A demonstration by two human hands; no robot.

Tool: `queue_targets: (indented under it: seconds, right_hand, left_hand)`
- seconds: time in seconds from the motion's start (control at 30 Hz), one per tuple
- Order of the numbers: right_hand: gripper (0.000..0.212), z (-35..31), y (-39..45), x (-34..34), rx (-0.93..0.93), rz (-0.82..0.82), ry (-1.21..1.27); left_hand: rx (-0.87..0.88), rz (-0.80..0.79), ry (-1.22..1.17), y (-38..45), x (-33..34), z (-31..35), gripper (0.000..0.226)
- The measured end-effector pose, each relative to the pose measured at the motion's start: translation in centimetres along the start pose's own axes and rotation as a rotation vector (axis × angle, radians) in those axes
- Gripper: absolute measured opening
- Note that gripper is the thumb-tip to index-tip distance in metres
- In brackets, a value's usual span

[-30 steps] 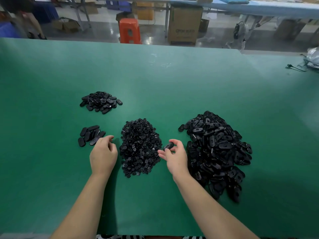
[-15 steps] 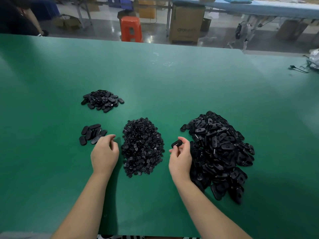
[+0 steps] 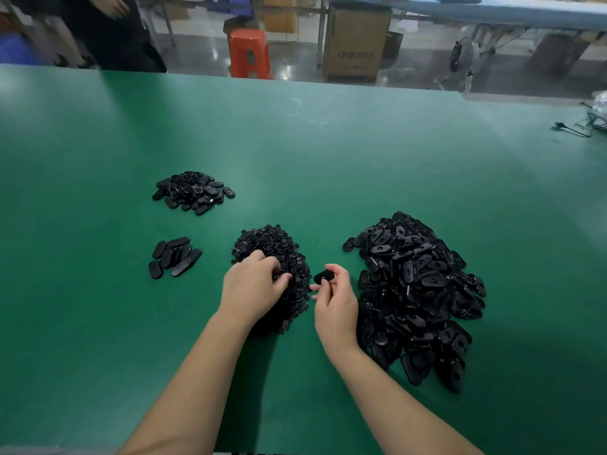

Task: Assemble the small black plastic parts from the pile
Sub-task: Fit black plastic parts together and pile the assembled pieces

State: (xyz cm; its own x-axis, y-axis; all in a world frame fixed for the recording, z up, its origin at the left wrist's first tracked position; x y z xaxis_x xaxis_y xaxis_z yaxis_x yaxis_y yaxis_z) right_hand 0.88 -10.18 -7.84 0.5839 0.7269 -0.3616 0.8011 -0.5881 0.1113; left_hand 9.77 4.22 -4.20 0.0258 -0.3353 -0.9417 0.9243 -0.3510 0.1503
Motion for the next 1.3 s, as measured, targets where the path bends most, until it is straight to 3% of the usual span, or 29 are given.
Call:
queue_targets:
  seconds: [0.13,0.3,0.7,1.3]
  right_hand:
    - [0.021,0.2,0.1,0.0,0.007,0.01,0.016]
    - [0.022,0.1,-0.1,0.1,-0.005,0.013,0.021]
    - [0.02,0.3,0.0,0.1,0.03,-0.006,0.09]
    - [0.02,0.2,0.0,0.0,0.035,-0.008,0.086]
  left_hand:
    - [0.021,-0.097,0.1,0.4,0.8,1.3,0.036]
    - [-0.026,-0.106,0.084,0.6,1.1,1.2,0.027]
    - [-0.067,-0.032,-0.086,0.3,0.1,0.2,0.015]
    - [-0.137,0.038,-0.101,0.1,-0.6,-0.4,0.015]
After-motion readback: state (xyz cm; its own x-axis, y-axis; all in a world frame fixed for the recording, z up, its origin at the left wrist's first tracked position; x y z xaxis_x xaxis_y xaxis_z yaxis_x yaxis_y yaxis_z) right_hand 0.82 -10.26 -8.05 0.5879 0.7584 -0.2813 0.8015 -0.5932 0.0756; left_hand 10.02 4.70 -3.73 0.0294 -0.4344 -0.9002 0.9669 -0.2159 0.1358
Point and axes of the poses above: each hand's wrist, its own y-axis towards the middle knuckle, its own x-axis out of the palm, z = x × y, the point moved 2 cm from there along y, towards the middle knuckle
